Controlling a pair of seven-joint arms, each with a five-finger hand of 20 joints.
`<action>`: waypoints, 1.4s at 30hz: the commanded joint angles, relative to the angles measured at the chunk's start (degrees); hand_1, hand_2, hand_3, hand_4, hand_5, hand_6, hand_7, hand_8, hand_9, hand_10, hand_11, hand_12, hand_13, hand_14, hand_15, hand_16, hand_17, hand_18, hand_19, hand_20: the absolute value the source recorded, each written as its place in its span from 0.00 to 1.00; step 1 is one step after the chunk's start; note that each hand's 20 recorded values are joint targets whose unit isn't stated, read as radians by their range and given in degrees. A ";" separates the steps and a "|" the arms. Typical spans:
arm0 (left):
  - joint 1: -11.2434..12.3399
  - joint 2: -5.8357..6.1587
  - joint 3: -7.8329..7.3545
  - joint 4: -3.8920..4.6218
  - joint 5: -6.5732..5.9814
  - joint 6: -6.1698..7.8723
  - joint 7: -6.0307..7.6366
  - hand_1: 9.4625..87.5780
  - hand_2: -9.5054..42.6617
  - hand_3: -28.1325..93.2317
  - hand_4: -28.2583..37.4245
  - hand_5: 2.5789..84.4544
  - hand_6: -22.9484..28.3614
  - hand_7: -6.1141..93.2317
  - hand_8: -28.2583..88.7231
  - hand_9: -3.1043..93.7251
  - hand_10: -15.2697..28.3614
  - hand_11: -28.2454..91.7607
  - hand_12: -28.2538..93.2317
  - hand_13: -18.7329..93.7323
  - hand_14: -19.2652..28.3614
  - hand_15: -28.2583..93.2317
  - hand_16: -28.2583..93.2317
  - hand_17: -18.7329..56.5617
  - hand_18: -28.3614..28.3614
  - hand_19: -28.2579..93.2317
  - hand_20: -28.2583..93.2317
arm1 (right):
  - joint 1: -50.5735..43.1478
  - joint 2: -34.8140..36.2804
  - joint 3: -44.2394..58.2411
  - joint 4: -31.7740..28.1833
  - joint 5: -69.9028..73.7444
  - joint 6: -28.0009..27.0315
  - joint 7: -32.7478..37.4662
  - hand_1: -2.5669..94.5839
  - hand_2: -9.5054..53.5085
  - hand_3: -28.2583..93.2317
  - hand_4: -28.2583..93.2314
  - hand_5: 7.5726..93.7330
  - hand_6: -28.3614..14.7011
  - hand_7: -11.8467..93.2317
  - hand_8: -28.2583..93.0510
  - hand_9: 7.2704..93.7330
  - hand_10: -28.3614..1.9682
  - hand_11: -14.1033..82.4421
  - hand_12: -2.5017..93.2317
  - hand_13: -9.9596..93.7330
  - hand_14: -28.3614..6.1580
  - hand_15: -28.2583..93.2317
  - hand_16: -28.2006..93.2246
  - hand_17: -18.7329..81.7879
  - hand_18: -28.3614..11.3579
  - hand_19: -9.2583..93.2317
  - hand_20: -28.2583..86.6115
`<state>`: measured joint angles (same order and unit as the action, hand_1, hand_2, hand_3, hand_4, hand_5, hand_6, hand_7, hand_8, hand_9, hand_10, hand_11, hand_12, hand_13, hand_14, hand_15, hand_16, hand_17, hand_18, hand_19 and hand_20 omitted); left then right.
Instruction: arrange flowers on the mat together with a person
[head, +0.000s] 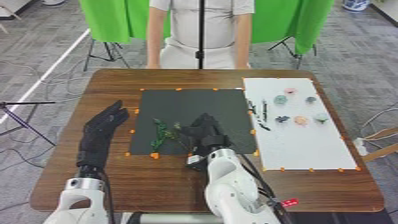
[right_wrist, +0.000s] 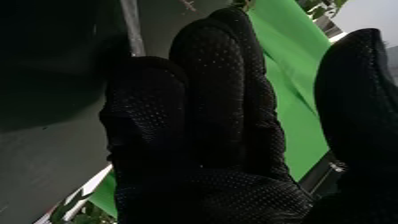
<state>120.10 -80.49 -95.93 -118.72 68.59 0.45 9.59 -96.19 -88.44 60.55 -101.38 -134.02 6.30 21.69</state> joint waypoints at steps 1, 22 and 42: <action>0.20 -0.28 -0.01 0.36 0.21 -0.59 -0.60 0.25 0.03 0.76 0.19 0.50 0.55 0.12 0.20 0.45 0.63 0.36 0.37 0.47 0.72 0.32 0.27 0.33 0.66 0.25 0.38 | -0.94 -0.19 1.23 -0.72 -2.50 3.67 -2.40 0.38 0.00 0.78 0.00 0.87 0.67 0.30 0.14 0.96 0.57 0.56 0.29 0.84 0.45 0.75 0.49 0.50 0.24 0.69 0.60; -0.90 -1.48 0.17 1.84 -0.55 -3.59 1.70 0.25 0.03 0.76 0.19 0.50 0.54 0.12 0.20 0.45 0.63 0.36 0.37 0.47 0.72 0.32 0.27 0.33 0.66 0.25 0.38 | -13.98 9.97 21.98 -18.28 43.09 -1.19 -29.16 0.18 0.20 0.81 0.08 0.60 0.60 0.25 0.16 0.64 0.36 0.26 0.20 0.57 0.36 0.38 0.43 0.41 0.33 0.29 0.52; 2.18 -1.23 -0.32 2.05 -1.31 -0.85 7.49 0.24 0.02 0.77 0.19 0.51 0.54 0.13 0.19 0.47 0.63 0.36 0.37 0.48 0.71 0.32 0.26 0.33 0.65 0.25 0.38 | -25.67 9.06 34.54 -21.41 73.04 -14.66 -30.95 0.04 0.24 0.83 0.07 0.22 0.58 0.15 0.17 0.31 0.45 0.17 0.11 0.30 0.55 0.25 0.32 0.31 0.40 0.09 0.44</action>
<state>121.18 -81.99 -96.12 -117.23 67.58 -1.60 16.00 -121.03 -77.97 96.19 -122.53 -61.52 -9.24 -8.60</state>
